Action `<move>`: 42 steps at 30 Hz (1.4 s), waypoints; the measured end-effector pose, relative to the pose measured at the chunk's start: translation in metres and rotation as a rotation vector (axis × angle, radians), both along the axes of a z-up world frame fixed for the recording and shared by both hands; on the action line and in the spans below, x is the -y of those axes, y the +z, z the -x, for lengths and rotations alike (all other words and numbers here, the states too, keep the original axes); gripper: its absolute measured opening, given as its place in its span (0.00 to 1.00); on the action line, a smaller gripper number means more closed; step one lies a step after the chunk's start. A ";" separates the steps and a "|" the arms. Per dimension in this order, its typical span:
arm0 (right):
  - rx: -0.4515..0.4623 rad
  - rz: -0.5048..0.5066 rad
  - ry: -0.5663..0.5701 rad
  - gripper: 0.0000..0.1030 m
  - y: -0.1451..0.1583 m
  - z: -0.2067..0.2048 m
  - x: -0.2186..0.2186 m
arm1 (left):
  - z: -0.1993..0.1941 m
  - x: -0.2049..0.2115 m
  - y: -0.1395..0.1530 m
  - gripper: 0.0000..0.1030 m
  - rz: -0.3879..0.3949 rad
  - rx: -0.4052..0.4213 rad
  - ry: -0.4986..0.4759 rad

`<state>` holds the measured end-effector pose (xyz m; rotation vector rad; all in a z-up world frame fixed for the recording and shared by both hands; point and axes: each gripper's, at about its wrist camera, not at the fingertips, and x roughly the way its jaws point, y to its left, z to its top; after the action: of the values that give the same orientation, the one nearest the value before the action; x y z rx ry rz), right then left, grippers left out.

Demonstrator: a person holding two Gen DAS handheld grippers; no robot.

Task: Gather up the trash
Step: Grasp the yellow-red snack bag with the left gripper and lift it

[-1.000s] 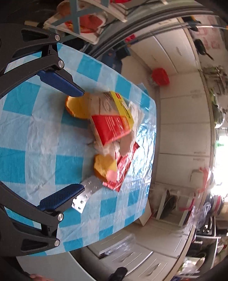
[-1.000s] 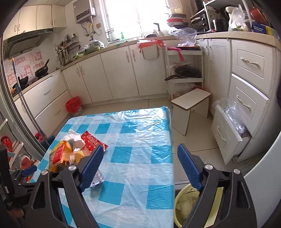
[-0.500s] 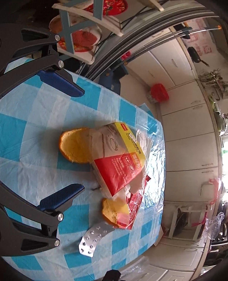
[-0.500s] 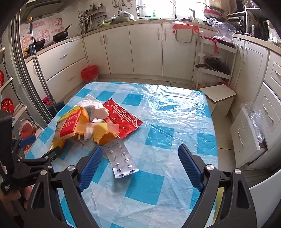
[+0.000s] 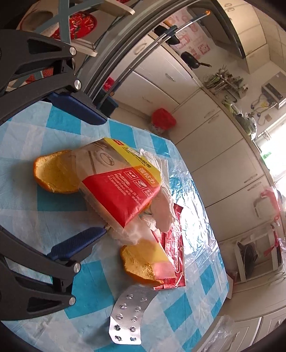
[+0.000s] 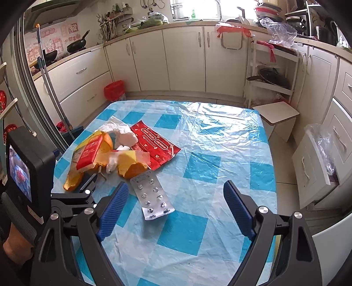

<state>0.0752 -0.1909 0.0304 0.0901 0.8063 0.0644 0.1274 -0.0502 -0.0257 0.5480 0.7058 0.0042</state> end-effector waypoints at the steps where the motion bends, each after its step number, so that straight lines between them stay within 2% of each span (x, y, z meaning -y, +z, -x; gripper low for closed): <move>1: -0.001 -0.002 0.000 0.82 0.000 0.000 0.001 | -0.002 -0.001 -0.001 0.62 0.014 -0.015 -0.010; 2: -0.001 -0.003 -0.001 0.82 0.000 -0.001 0.002 | -0.004 -0.002 0.000 0.55 0.038 -0.031 -0.019; 4: -0.001 -0.005 -0.002 0.82 0.000 -0.002 0.002 | -0.008 -0.008 0.001 0.23 0.121 -0.073 -0.034; 6: -0.004 -0.006 -0.003 0.82 -0.001 -0.005 0.003 | -0.009 -0.013 0.006 0.14 0.169 -0.078 -0.024; 10: -0.017 -0.004 0.001 0.82 -0.004 -0.008 0.001 | -0.006 -0.033 0.030 0.02 0.344 -0.063 -0.005; 18: -0.045 0.013 0.014 0.82 -0.010 -0.014 -0.007 | 0.009 -0.092 0.074 0.02 0.714 -0.045 -0.011; 21: -0.066 0.027 0.023 0.82 -0.015 -0.016 -0.012 | 0.012 -0.109 0.082 0.02 0.806 -0.051 -0.013; 24: -0.086 0.041 0.031 0.82 -0.020 -0.018 -0.016 | 0.014 -0.122 0.086 0.02 0.867 -0.059 -0.009; 28: -0.114 0.066 0.045 0.82 -0.027 -0.021 -0.023 | 0.017 -0.130 0.090 0.02 0.919 -0.060 -0.022; 33: -0.162 0.114 0.056 0.82 -0.042 -0.025 -0.031 | 0.025 -0.125 0.100 0.02 0.923 -0.045 -0.073; 38: -0.214 0.140 0.063 0.82 -0.055 -0.027 -0.032 | 0.028 -0.125 0.101 0.02 0.925 -0.053 -0.083; 42: -0.235 0.090 0.050 0.82 -0.059 -0.026 -0.020 | 0.029 -0.126 0.101 0.02 0.930 -0.059 -0.084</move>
<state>0.1011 -0.1709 -0.0285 -0.0078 1.0450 0.0652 0.0981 0.0755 0.0755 -0.3169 0.6605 -0.4018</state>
